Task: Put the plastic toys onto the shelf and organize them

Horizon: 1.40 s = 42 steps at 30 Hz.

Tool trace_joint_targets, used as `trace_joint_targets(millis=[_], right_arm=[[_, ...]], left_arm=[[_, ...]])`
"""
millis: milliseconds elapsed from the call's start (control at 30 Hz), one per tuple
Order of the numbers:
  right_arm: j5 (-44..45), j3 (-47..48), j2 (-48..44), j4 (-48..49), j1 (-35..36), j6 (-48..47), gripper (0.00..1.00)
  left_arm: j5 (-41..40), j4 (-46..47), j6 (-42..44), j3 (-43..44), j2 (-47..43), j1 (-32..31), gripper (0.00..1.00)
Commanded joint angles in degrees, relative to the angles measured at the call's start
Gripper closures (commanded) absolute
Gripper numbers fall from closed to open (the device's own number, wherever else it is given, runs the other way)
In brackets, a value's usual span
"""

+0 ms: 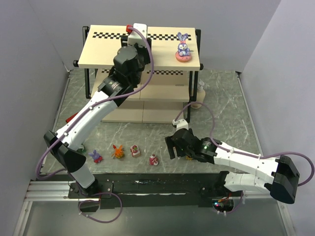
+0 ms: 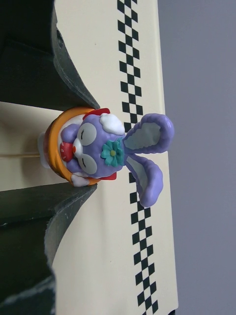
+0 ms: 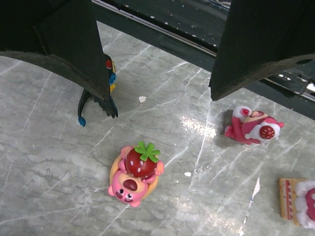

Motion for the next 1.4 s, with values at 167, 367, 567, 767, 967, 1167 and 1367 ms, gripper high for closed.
trace_joint_targets(millis=[167, 367, 567, 767, 967, 1167, 1367], right_arm=[[1.5, 3.0, 2.4, 0.6, -0.3, 0.7, 0.11], [1.4, 3.3, 2.8, 0.4, -0.3, 0.7, 0.11], [2.0, 2.9, 2.7, 0.1, -0.3, 0.9, 0.11], [2.2, 2.9, 3.0, 0.1, -0.3, 1.0, 0.11], [2.4, 2.6, 3.2, 0.1, -0.3, 0.9, 0.11], [2.5, 2.4, 3.3, 0.3, -0.3, 1.1, 0.1], [2.7, 2.2, 3.5, 0.5, -0.3, 0.9, 0.1]], left_arm=[[10.7, -0.1, -6.6, -6.2, -6.4, 3.7, 0.87], [12.3, -0.8, -8.4, -6.6, -5.9, 4.0, 0.8], [14.0, -0.4, -9.5, -6.7, -5.9, 4.2, 0.74], [14.7, -1.0, -9.5, -6.1, -5.2, 4.3, 0.72], [16.1, -0.7, -10.0, -6.5, -5.3, 4.3, 0.65], [18.4, -0.3, -9.8, -6.2, -4.7, 4.3, 0.64], [19.6, -1.0, -10.6, -5.3, -3.8, 4.1, 0.64]])
